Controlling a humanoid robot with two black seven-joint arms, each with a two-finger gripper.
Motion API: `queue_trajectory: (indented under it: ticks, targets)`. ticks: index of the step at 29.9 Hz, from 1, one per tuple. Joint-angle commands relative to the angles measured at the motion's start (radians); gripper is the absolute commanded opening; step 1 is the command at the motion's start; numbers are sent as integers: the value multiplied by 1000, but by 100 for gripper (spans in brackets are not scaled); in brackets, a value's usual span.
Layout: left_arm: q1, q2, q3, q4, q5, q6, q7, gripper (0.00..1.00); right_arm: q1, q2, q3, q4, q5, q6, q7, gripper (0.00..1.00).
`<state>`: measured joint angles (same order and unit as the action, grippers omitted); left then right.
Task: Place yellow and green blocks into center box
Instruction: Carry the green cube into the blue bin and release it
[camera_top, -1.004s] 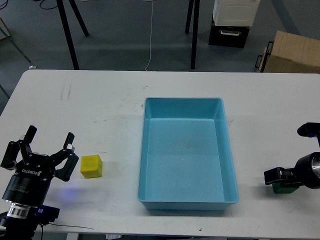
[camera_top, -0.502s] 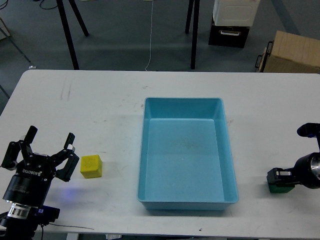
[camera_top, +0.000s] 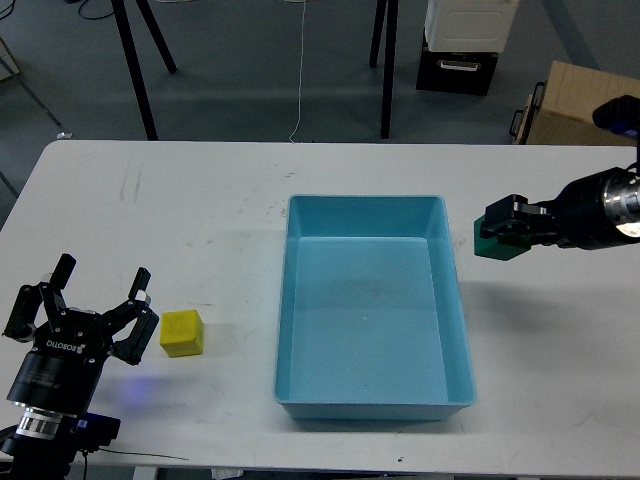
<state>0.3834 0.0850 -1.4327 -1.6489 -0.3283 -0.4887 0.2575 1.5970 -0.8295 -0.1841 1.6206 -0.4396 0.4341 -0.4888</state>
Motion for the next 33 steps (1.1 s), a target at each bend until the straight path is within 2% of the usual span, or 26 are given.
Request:
queue_trajectory:
  ticks: [1, 7, 9, 13, 18, 19, 20, 23, 24, 25, 26, 33]
  targets:
    - [0, 1, 0, 1, 0, 0, 0, 100, 84, 226, -90, -119, 21, 0, 0, 1]
    - [-8, -1, 0, 11, 0, 0, 0, 100, 28, 528, -161, -263, -27, -3, 0, 1]
    - [-8, 1, 0, 12, 0, 0, 0, 100, -11, 596, -173, -303, -37, -3, 0, 1]
    - [-8, 1, 0, 12, 0, 0, 0, 100, -54, 648, -213, -321, -88, -3, 0, 1]
    - [-9, -1, 2, 20, 0, 0, 0, 100, -81, 655, -253, -323, -117, -3, 0, 2]
    - [-11, -1, 2, 21, 0, 0, 0, 100, -86, 652, -253, -323, -116, -6, 0, 7]
    - [-12, -2, 2, 21, 0, 0, 0, 100, -88, 650, -253, -324, -116, -11, 0, 17]
    - [-14, -5, 2, 21, 0, 0, 0, 100, -91, 642, -255, -323, -113, -20, 0, 38]
    - [-14, -5, 2, 21, 2, 0, 0, 100, -91, 642, -253, -323, -111, -21, 0, 56]
    - [-14, -5, 2, 21, 0, 0, 0, 100, -91, 642, -250, -323, -111, -32, 0, 85]
    - [-14, -5, 2, 21, 0, 0, 0, 100, -91, 642, -249, -323, -108, -44, 0, 99]
    - [-14, -5, 3, 21, 0, 0, 0, 100, -88, 641, -229, -327, -105, -61, 0, 98]
